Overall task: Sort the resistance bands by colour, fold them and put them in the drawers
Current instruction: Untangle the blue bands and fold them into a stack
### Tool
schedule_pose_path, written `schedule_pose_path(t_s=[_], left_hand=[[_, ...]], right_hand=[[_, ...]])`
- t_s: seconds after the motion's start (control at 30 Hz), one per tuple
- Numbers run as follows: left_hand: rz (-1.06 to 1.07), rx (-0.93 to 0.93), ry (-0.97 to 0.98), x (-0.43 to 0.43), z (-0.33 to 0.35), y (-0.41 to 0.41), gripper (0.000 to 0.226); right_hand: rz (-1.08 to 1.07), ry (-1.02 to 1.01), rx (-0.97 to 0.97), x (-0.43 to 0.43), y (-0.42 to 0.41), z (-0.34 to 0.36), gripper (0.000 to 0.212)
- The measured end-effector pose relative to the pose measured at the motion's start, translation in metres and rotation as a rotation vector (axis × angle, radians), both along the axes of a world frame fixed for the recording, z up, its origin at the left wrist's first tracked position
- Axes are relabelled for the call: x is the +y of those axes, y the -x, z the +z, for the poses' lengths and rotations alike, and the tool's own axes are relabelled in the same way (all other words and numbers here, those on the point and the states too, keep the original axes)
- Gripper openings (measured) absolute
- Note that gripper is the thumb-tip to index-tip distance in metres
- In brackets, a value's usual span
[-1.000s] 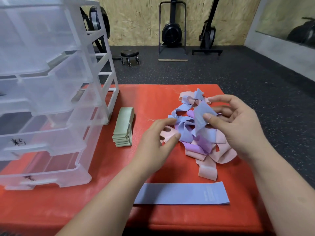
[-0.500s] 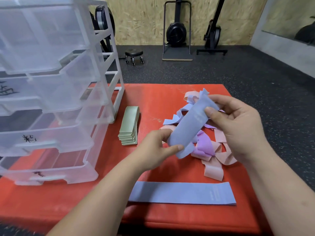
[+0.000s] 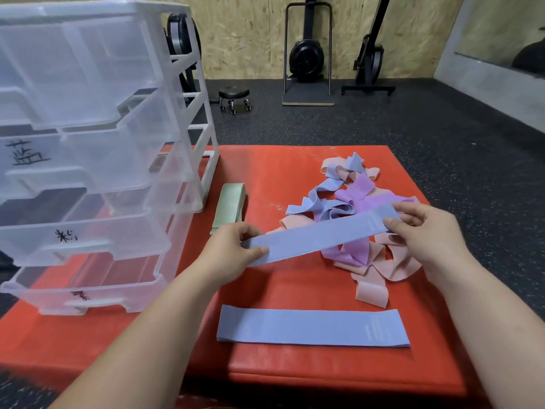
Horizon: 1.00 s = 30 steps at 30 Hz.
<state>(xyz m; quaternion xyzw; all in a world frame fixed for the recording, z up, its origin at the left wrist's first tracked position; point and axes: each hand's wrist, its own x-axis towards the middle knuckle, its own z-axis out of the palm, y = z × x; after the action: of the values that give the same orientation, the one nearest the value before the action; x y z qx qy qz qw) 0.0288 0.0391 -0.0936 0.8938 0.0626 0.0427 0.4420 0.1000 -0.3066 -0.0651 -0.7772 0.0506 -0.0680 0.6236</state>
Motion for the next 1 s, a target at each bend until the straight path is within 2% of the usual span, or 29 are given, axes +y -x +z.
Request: schedule_pose_path(t_s=[0.17, 0.33, 0.5, 0.67, 1.0], left_hand=[[0.128, -0.022, 0.261, 0.006, 0.007, 0.014, 0.031], [0.183, -0.072, 0.363, 0.012, 0.012, 0.034, 0.023], [0.182, -0.119, 0.263, 0.012, 0.014, 0.058, 0.019], [0.124, -0.145, -0.133, 0.013, 0.012, 0.083, 0.027], [0.067, -0.155, -0.258, 0.008, 0.000, 0.121, 0.026]], right_hand=[[0.051, 0.020, 0.115, -0.005, 0.011, 0.002, 0.038], [0.118, 0.026, 0.158, -0.008, 0.032, 0.004, 0.041], [0.175, 0.035, 0.133, -0.017, 0.061, 0.005, 0.038], [0.204, 0.141, 0.123, -0.024, 0.087, -0.004, 0.037], [0.231, 0.531, 0.057, -0.034, 0.111, -0.024, 0.041]])
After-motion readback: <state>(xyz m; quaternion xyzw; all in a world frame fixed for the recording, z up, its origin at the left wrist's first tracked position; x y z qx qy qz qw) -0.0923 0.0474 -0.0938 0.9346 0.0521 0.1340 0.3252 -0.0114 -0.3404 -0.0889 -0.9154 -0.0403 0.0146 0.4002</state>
